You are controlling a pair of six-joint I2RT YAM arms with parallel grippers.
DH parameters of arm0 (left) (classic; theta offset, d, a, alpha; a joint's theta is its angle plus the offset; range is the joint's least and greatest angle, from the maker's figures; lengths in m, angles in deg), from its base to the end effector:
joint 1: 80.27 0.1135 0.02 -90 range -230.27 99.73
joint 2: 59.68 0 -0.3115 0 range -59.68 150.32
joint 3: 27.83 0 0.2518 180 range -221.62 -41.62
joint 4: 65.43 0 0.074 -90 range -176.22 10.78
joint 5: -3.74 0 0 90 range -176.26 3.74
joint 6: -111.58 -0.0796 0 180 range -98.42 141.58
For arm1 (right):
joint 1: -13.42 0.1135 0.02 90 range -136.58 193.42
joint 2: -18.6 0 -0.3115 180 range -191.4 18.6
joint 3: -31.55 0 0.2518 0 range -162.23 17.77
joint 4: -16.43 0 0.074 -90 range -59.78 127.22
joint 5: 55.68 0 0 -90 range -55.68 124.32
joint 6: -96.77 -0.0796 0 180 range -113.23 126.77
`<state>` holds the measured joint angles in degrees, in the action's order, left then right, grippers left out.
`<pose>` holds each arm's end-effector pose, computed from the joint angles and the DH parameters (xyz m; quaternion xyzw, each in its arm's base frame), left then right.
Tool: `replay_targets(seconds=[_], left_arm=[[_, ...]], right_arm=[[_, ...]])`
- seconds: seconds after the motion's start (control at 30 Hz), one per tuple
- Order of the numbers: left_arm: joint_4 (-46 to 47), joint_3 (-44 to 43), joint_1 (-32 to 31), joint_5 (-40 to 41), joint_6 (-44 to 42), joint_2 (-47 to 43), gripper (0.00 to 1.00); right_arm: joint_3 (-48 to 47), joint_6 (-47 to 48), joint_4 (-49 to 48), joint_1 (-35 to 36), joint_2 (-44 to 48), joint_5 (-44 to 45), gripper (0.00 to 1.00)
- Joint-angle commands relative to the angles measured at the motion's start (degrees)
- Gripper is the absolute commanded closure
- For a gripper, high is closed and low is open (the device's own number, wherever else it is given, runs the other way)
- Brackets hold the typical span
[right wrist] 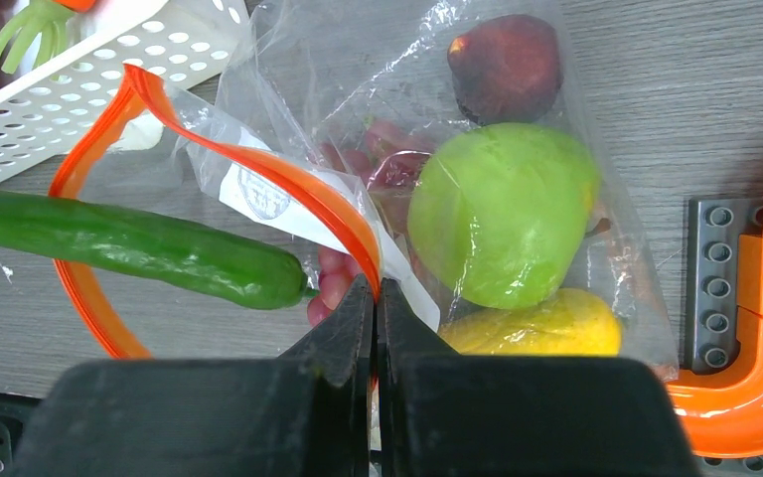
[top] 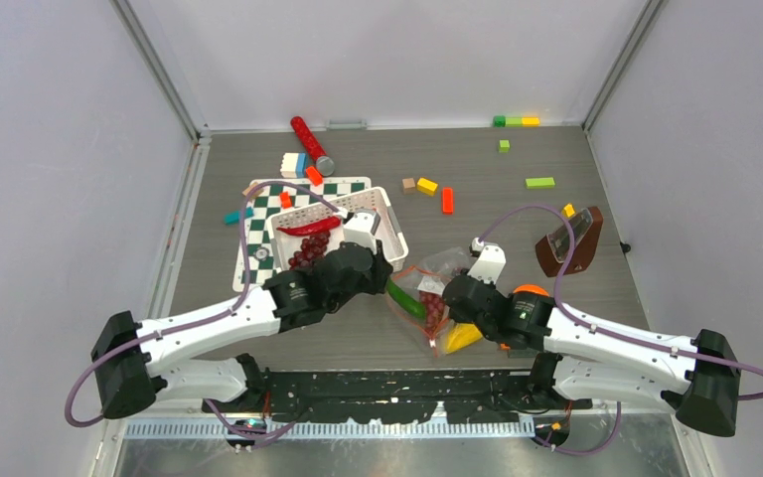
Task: Open the zip-top bag and remove the fake food
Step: Pick up the fake vegetable from the zipper food storage bag, then place the fake vegetable in the bin.
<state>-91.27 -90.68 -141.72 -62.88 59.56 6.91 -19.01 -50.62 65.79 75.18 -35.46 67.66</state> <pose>0.1594 -0.2268 0.3103 0.0723 0.8493 -0.2627 0.4522 0.1206 0.1320 0.2383 0.0567 0.9109 0.1254 0.3890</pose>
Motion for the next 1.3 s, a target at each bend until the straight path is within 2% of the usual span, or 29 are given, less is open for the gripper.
replay_targets(seconds=[0.0, 0.27, 0.77, 0.93, 1.13, 1.27], left_arm=[[0.10, -3.01, -0.28, 0.99, -1.77, -2.48, 0.95], [-2.47, -3.94, -0.26, 3.94, -3.75, -6.02, 0.95], [-9.78, -4.85, 2.31, 17.62, -10.61, -15.04, 0.93], [-10.65, -4.31, 7.08, 17.87, -9.13, -18.02, 0.93], [-8.53, -2.35, 16.56, 11.72, -4.08, -20.36, 0.94], [-6.95, -1.07, 19.25, 10.70, -0.14, -19.34, 0.96]], right_arm=[[-1.28, -0.27, -0.95, 0.03, -0.39, 1.10, 1.00], [-1.60, 0.02, -0.99, -0.03, -0.93, 1.02, 1.00], [-1.39, -0.06, -1.17, -0.03, -0.60, 0.69, 1.00], [-0.97, -0.27, -1.17, -0.02, 0.12, 0.58, 1.00], [-0.84, -0.51, -0.93, 0.03, 0.51, 0.50, 1.00], [-0.81, -0.47, -0.73, 0.02, 0.67, 0.56, 1.00]])
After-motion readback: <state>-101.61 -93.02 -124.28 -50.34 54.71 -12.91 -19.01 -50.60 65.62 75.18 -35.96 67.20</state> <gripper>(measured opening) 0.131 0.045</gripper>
